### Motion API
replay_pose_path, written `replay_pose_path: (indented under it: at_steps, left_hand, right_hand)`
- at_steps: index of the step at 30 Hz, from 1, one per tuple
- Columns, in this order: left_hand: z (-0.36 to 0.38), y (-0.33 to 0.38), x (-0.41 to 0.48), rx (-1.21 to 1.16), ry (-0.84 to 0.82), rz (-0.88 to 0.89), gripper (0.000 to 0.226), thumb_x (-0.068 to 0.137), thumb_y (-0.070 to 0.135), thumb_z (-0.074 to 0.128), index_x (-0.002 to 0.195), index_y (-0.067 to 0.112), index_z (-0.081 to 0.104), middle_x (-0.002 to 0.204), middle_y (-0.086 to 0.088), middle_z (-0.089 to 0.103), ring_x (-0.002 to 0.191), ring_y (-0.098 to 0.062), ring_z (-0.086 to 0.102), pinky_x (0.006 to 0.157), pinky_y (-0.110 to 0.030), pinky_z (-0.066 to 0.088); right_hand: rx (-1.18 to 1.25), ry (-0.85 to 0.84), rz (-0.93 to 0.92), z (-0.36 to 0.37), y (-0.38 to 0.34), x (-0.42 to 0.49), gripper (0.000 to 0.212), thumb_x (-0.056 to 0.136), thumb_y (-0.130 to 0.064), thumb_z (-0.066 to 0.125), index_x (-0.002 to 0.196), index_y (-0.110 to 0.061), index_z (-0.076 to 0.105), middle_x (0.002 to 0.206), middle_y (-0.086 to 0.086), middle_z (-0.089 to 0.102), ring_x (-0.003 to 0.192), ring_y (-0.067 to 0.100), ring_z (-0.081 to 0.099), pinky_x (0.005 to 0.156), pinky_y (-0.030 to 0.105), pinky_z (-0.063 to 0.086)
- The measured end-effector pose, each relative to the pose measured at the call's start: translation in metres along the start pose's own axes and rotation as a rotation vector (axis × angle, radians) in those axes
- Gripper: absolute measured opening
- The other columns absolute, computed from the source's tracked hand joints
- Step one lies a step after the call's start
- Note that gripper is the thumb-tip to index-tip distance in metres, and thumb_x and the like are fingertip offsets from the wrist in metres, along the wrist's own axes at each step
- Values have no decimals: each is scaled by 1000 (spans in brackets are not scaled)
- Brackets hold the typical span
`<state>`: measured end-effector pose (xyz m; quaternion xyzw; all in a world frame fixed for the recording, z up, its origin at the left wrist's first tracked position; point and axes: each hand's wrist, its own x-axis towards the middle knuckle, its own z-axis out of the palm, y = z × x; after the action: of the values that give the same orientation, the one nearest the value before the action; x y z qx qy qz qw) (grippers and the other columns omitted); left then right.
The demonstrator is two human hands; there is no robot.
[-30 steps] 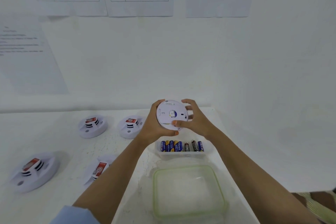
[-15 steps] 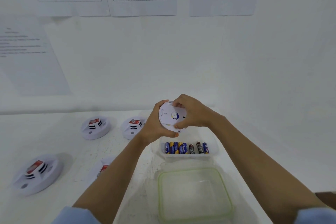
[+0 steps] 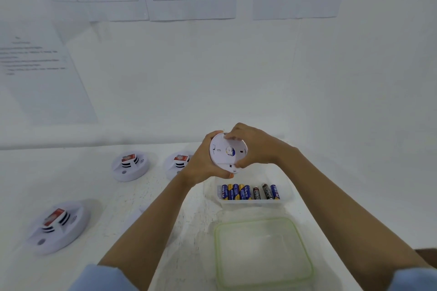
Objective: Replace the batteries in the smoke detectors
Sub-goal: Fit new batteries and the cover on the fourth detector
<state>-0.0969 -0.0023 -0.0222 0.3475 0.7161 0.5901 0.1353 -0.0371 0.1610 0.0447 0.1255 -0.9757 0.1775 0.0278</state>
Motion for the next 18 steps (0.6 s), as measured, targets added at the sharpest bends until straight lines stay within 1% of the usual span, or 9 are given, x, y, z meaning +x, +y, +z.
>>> replay_pose_path:
  at_steps: [3,8,13,16,18]
  left_hand:
    - [2,0,0,3,-8,-1,97,48,1,78,130,18,30,121,4,47,105,-3,54,75,-13,50]
    - [4,2,-2,12,-24,-5,98,47,0,79,131,17,31,121,1,47,104,-5,53,75,-11,49]
    - [5,3,-4,11,-37,-10,101,51,-13,81,133,15,30,126,-7,45,105,-6,52,75,-11,49]
    - [6,5,-5,26,-53,1,99,48,-2,80,132,16,30,124,-4,46,106,-7,52,76,-11,48]
    - [7,6,-6,41,-55,-1,98,47,1,79,131,16,30,123,-3,46,105,-6,52,77,-10,48]
  right_hand:
    - [-68,18,-3,2,-2,-1,74,65,-27,80,128,-9,46,117,5,49,105,19,48,86,26,42]
    - [-96,48,-6,6,-3,-4,71,63,-27,80,122,-7,46,115,6,47,100,18,44,80,21,37]
    - [-102,41,9,7,-4,-7,72,62,-27,80,121,-7,45,116,6,47,102,20,45,84,25,40]
    - [-104,49,15,8,-6,-9,71,62,-26,80,121,-8,45,116,5,47,102,19,45,83,24,39]
    - [-119,51,16,9,-6,-11,71,61,-26,80,120,-8,44,115,5,47,101,19,45,82,23,38]
